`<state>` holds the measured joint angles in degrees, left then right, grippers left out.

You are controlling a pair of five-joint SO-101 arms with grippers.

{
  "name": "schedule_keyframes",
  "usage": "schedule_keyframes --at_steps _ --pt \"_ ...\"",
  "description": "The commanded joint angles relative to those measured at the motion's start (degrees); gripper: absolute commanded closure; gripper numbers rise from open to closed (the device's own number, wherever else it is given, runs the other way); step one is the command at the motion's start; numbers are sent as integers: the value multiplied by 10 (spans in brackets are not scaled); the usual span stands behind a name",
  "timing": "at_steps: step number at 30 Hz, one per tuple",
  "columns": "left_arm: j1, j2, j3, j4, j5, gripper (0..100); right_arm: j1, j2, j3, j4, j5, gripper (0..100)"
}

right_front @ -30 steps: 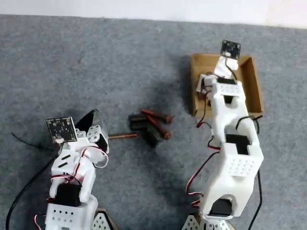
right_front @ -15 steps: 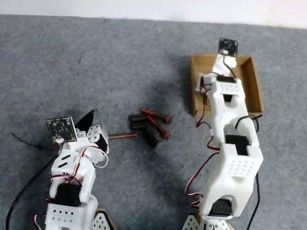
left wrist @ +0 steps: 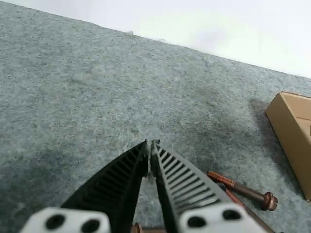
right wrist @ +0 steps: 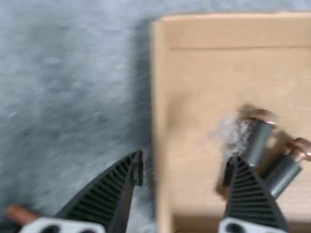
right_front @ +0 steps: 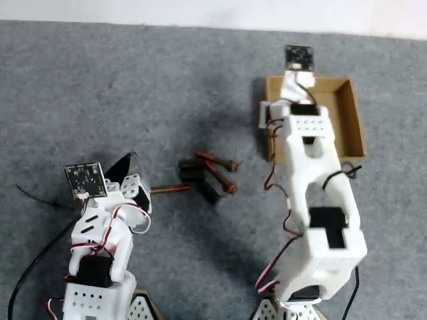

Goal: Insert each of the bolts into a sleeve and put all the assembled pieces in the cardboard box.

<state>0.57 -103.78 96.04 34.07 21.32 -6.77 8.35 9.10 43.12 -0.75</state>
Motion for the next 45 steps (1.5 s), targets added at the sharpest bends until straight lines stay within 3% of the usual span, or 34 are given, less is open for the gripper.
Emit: schedule_keyframes --at_steps 1,9,15,21,31,40,45 --pt "-6 -8 11 -1 -3 966 -42 -80 31 1 -4 753" --pt "-38 -8 11 -1 -3 966 -149 -134 100 1 -1 753" --pt "-78 -9 11 -2 -1 966 -234 -134 138 1 120 753" --pt "-98 -9 9 -2 0 966 -301 -136 173 1 185 753" --pt "-122 -9 11 -25 2 969 -334 -132 207 1 278 753" --pt "-122 -9 11 -25 2 969 -332 -124 213 -16 282 753" --pt "-122 -9 11 -25 2 969 -330 -36 220 -52 282 753"
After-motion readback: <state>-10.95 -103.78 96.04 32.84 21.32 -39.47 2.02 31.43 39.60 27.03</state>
